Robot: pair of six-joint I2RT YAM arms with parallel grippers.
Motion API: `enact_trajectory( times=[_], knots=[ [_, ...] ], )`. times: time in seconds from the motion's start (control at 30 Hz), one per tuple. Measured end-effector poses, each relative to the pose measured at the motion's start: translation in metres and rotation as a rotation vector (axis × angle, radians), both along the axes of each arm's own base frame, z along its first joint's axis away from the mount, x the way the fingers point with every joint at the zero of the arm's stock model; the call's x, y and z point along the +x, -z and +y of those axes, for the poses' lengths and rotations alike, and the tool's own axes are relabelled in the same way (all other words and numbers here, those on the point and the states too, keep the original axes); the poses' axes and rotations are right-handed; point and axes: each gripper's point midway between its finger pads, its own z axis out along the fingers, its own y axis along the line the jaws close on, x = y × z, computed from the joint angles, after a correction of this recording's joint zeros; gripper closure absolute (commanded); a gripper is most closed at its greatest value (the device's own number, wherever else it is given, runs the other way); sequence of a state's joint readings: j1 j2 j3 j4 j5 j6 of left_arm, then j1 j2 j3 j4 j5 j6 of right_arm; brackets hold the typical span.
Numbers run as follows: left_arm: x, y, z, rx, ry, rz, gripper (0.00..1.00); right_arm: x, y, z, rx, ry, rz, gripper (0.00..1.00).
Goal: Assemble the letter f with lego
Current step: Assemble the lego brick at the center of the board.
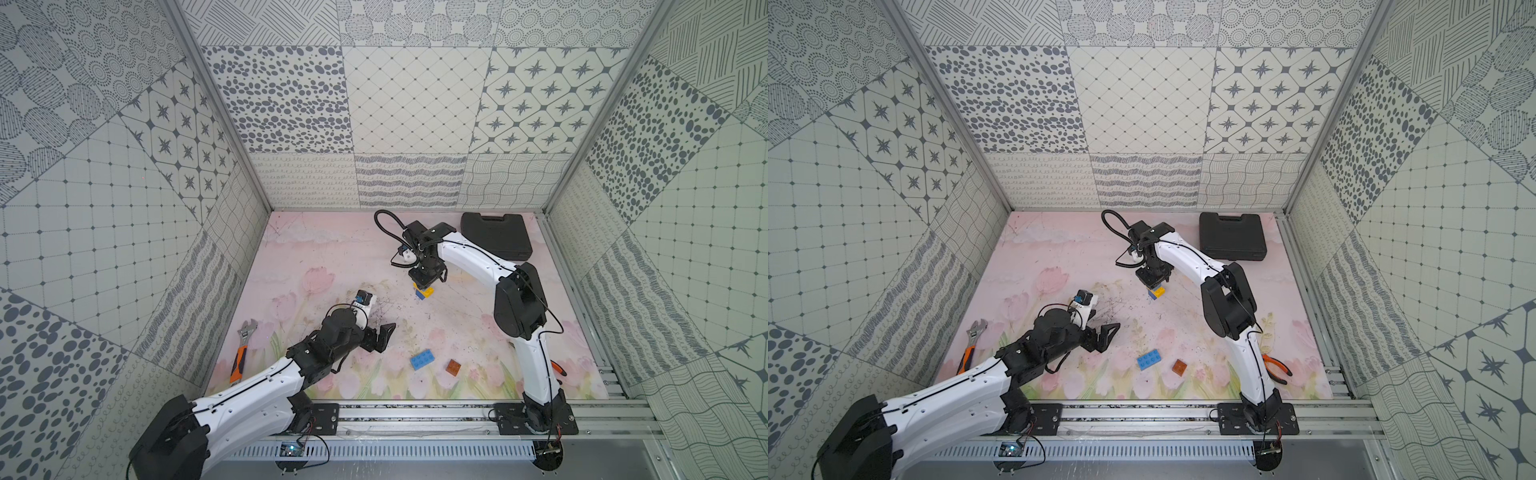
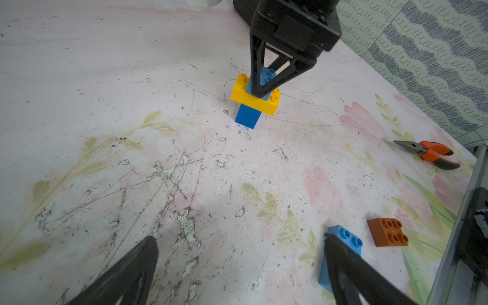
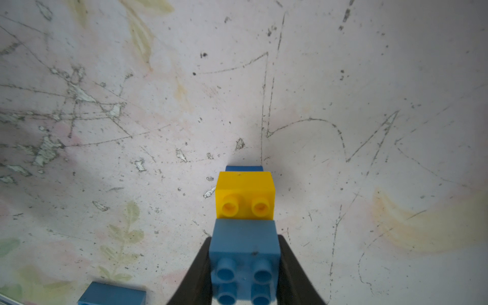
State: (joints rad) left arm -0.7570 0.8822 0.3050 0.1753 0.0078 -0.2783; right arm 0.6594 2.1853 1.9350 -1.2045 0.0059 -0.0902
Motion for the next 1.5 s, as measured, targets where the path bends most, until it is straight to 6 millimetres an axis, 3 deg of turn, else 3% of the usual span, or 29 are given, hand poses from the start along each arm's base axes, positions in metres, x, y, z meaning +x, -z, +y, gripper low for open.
enact_trajectory(
  times=[0.33, 0.5, 0.67, 0.93, 1.3, 1.5],
  knots=[
    [0.0, 0.0, 0.0, 0.0, 0.0, 0.0, 0.01, -0.001, 0.004, 0.0, 0.022, 0.02, -0.014, 0.72],
    [0.0, 0.0, 0.0, 0.0, 0.0, 0.0, 0.01, 0.0, 0.003, 0.0, 0.029, 0.031, -0.023, 0.64],
    [0.0, 0.0, 0.0, 0.0, 0.0, 0.0, 0.01, 0.002, 0.001, -0.001, 0.021, 0.037, -0.035, 0.62],
    [0.001, -0.004, 0.001, -0.007, -0.006, -0.012, 0.01, 0.005, 0.004, -0.005, 0.002, 0.049, -0.035, 0.48],
    [0.0, -0.008, 0.004, -0.017, -0.014, -0.028, 0.01, 0.015, -0.02, 0.003, 0.043, 0.062, -0.083, 0.42],
    [-0.001, -0.012, 0.005, -0.026, -0.017, -0.039, 0.01, -0.008, -0.06, -0.016, 0.077, 0.077, -0.13, 0.4]
  ],
)
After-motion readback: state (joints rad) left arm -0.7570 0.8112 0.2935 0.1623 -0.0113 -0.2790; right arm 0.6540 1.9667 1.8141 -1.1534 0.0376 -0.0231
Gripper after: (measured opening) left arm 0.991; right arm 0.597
